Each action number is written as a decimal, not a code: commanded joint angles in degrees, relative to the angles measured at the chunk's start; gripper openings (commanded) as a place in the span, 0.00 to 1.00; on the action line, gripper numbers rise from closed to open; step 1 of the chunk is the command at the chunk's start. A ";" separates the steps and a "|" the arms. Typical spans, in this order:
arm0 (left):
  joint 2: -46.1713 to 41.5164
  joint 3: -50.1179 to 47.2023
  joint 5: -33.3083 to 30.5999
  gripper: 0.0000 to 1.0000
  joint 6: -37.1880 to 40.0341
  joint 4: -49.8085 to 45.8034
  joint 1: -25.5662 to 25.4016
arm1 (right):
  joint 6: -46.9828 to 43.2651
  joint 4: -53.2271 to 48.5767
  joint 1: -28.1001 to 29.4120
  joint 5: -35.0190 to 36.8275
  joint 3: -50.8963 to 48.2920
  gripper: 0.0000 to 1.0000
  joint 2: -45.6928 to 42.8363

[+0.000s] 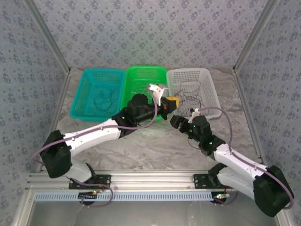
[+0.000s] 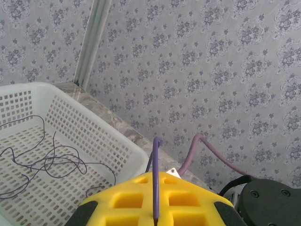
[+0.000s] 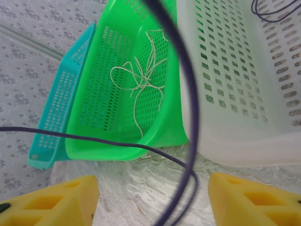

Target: Untangle the cables

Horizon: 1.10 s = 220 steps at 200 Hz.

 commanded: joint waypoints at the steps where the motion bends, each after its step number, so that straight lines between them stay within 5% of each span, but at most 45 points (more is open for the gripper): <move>1: 0.35 2.33 0.20 0.00 -0.25 3.55 -0.45 | -0.48 0.35 -0.38 -0.10 1.48 0.53 0.25; 43: -0.27 2.51 -0.71 0.00 1.18 3.26 -0.46 | -3.87 -4.79 -0.49 1.11 2.05 0.00 -1.01; 144: 1.90 13.33 -2.88 0.00 6.43 3.90 7.52 | -8.83 -28.46 -0.55 6.13 -3.09 0.00 -13.21; 220: 9.40 24.21 -1.42 0.00 7.32 3.75 13.71 | -9.64 -38.72 -6.82 3.52 -3.47 0.00 -21.56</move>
